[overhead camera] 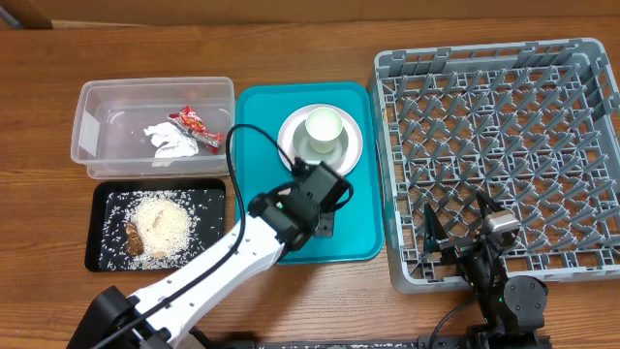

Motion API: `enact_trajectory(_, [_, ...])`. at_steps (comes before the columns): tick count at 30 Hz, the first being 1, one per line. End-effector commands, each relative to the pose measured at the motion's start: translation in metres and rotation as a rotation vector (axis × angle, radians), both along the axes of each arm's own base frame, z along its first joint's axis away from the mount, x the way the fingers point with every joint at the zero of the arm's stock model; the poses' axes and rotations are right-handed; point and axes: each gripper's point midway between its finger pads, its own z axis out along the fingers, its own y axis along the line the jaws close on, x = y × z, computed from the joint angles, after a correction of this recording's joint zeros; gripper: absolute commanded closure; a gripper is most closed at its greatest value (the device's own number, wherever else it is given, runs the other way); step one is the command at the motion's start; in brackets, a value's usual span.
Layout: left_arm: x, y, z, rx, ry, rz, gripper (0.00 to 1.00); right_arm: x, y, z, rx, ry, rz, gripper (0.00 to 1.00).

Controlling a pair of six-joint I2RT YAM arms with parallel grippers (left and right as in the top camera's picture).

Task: Sort waste into correct bins and load items into the dishwasher
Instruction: 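Carry the empty pink bowl right and set it on the teal tray, then grasp the white cup off the white plate with the left gripper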

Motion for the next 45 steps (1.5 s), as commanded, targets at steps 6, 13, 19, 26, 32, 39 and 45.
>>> enact_trajectory(6, [0.038, -0.018, 0.076, -0.082, -0.119, 0.017, 0.45, 0.001, -0.003, -0.001, -0.002, -0.007, -0.013, 0.0])
enact_trajectory(13, [0.073, 0.004, 0.093, -0.178, -0.138, 0.117, 0.55, 0.001, -0.003, -0.001, -0.002, -0.007, -0.013, 0.0])
enact_trajectory(19, [0.096, 0.021, 0.091, -0.293, -0.103, 0.216, 0.5, 0.001, -0.003, -0.001, -0.002, -0.007, -0.013, 0.0])
enact_trajectory(26, [0.102, 0.018, 0.079, -0.298, -0.084, 0.255, 0.53, 0.001, -0.003, -0.001, -0.002, -0.007, -0.013, 0.0])
enact_trajectory(32, [0.13, 0.003, 0.054, -0.333, -0.1, 0.272, 0.56, 0.001, -0.003, -0.001, -0.002, -0.007, -0.013, 0.0])
enact_trajectory(39, [0.165, -0.014, 0.022, -0.372, -0.142, 0.282, 0.55, 0.001, -0.003, -0.001, -0.002, -0.007, -0.013, 0.0])
enact_trajectory(45, [0.166, -0.014, -0.011, -0.331, -0.095, 0.293, 0.58, 0.001, -0.003, -0.001, -0.002, -0.007, -0.013, 0.0])
